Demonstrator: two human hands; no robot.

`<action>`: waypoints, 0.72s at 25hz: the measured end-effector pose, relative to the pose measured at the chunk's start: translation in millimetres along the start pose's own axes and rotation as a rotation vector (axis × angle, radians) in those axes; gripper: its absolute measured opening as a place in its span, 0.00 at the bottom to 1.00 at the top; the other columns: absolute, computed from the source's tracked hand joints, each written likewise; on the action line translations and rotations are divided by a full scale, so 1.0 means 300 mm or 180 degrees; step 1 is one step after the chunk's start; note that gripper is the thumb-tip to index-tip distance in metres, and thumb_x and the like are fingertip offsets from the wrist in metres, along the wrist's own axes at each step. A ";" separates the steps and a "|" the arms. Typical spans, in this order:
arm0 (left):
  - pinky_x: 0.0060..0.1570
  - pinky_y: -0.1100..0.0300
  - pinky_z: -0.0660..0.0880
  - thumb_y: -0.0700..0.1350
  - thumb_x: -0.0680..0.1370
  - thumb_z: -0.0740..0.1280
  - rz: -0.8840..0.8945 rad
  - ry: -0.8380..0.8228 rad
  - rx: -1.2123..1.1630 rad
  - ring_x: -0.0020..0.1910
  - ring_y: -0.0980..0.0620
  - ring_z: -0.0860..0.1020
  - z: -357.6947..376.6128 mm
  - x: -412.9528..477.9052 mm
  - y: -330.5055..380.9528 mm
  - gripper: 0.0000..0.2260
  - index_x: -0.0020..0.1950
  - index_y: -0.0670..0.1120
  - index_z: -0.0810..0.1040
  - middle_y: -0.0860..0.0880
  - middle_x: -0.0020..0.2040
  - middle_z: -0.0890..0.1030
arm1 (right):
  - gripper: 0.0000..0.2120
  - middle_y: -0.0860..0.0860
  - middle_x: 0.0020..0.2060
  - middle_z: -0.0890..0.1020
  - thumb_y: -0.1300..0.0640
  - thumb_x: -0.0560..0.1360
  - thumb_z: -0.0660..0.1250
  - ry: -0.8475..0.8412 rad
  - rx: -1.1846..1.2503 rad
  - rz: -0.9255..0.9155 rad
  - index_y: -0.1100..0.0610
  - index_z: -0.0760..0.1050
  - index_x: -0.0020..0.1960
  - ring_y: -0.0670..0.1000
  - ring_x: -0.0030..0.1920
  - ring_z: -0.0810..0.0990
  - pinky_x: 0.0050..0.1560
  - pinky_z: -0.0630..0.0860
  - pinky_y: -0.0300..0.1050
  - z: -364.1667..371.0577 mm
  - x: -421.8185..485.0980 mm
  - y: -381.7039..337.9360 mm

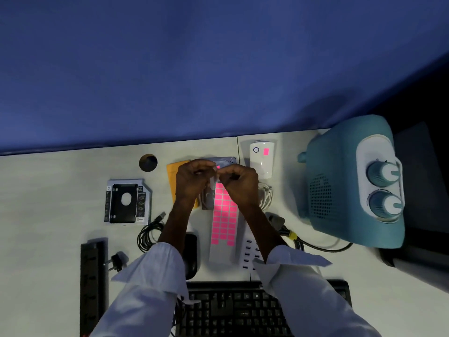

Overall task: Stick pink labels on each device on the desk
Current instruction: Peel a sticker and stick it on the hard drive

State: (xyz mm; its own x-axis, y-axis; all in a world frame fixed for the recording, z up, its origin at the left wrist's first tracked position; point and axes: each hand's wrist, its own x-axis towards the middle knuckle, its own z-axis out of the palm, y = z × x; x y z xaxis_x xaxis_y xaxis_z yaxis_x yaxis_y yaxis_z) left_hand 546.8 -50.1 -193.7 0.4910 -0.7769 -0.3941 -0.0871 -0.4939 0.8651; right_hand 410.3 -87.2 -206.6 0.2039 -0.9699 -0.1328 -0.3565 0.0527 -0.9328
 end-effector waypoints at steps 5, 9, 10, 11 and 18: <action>0.44 0.71 0.76 0.37 0.73 0.75 0.0636 -0.0200 0.0533 0.38 0.66 0.82 0.004 0.037 0.008 0.07 0.50 0.38 0.85 0.45 0.47 0.86 | 0.06 0.51 0.38 0.87 0.64 0.69 0.71 0.0088 -0.0124 -0.0045 0.57 0.86 0.43 0.43 0.38 0.83 0.47 0.79 0.35 0.010 0.011 0.019; 0.44 0.79 0.70 0.37 0.74 0.73 0.1094 -0.0036 0.0927 0.39 0.71 0.79 0.021 0.016 0.022 0.02 0.45 0.42 0.86 0.52 0.41 0.84 | 0.05 0.49 0.36 0.86 0.62 0.69 0.71 0.0020 -0.0281 -0.0025 0.56 0.85 0.40 0.43 0.37 0.82 0.44 0.80 0.38 0.012 0.012 0.033; 0.42 0.78 0.70 0.38 0.74 0.73 0.1117 0.0006 0.1002 0.37 0.67 0.80 0.023 0.012 0.022 0.03 0.42 0.43 0.85 0.50 0.38 0.85 | 0.03 0.49 0.36 0.86 0.61 0.69 0.72 0.0014 -0.0332 0.0005 0.56 0.85 0.41 0.43 0.37 0.82 0.44 0.80 0.39 0.014 0.011 0.038; 0.39 0.74 0.72 0.38 0.74 0.72 0.1130 0.0060 0.1101 0.35 0.61 0.80 0.027 0.008 0.020 0.05 0.38 0.43 0.84 0.47 0.36 0.84 | 0.03 0.49 0.36 0.86 0.58 0.69 0.72 0.0015 -0.0368 0.0055 0.55 0.85 0.42 0.43 0.36 0.82 0.43 0.80 0.40 0.017 0.009 0.045; 0.45 0.55 0.78 0.48 0.75 0.70 0.1075 0.0232 0.1422 0.41 0.50 0.81 0.058 0.010 -0.015 0.08 0.47 0.44 0.81 0.48 0.42 0.84 | 0.03 0.44 0.37 0.84 0.56 0.72 0.71 0.0062 -0.0534 0.0077 0.55 0.83 0.41 0.40 0.36 0.79 0.41 0.77 0.34 0.011 -0.002 0.051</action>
State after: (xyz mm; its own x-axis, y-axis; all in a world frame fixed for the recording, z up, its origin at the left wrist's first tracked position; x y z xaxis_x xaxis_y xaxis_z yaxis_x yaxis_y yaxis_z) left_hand 533.6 -56.8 -204.0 0.4294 -0.8994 -0.0819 -0.6006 -0.3521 0.7179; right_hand 407.8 -85.1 -221.9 0.1763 -0.9734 -0.1465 -0.5087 0.0373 -0.8601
